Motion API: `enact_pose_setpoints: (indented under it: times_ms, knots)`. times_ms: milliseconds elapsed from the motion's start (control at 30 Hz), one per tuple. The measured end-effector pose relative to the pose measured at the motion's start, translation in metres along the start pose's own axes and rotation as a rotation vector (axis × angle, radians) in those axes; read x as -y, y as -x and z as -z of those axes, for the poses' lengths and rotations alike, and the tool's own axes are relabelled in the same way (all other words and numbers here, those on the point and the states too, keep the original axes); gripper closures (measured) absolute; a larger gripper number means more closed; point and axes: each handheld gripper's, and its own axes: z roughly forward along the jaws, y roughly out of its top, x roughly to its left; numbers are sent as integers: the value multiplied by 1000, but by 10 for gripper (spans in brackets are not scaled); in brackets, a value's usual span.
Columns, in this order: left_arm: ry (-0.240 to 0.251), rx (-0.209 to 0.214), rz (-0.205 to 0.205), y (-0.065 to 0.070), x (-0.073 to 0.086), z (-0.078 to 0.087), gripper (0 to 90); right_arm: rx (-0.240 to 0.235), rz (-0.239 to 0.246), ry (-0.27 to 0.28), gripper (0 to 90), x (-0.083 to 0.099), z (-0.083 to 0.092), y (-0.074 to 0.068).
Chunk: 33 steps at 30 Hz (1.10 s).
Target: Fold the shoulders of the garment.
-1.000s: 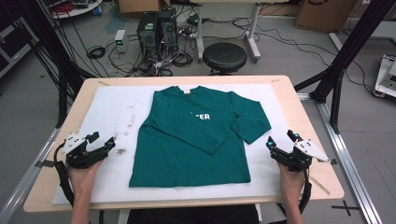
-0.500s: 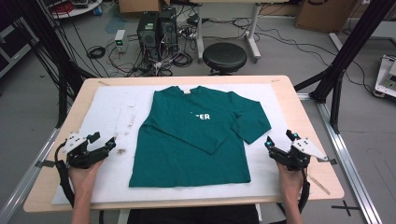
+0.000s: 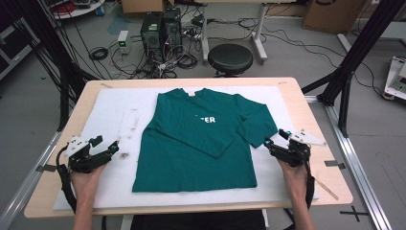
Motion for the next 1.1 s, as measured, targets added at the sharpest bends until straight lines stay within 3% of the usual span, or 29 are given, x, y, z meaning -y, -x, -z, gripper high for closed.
enact_pose_setpoints:
  times_ms: [100, 133, 233, 267, 300, 500, 633, 733, 867, 967, 1100]
  knots:
    - [-3, -2, -4, 0, 0, 0, 299, -61, 37, -93, 400, -13, -14, -4]
    - [-4, -2, -4, 0, 0, 0, 299, -66, 52, -159, 410, -20, -25, -6]
    - [-8, -2, -3, 0, 0, 0, 299, -63, 70, -196, 426, -24, -34, -8]
    - [-8, -2, -2, 0, 0, 0, 299, -84, 67, -250, 430, -25, -44, -9]
    - [-8, -2, -2, 0, 0, 0, 299, -84, 67, -250, 430, -25, -44, -9]
    - [-10, -2, -3, 0, 0, -1, 299, -126, 73, -373, 451, -19, -58, -9]
    - [-11, -3, -1, 0, 0, -1, 299, -137, 107, -406, 465, -17, -62, -13]
    - [-12, -3, -1, 0, 0, -1, 299, -116, 121, -440, 510, -14, -67, -13]
    - [-14, -2, -1, 0, 0, -1, 299, -101, 142, -437, 561, -15, -67, -13]
    - [-15, -4, -1, 0, 0, -1, 298, -99, 160, -435, 700, -15, -66, -16]
    - [-17, -5, -4, 0, -1, -2, 299, -82, 186, -432, 798, -15, -66, -21]
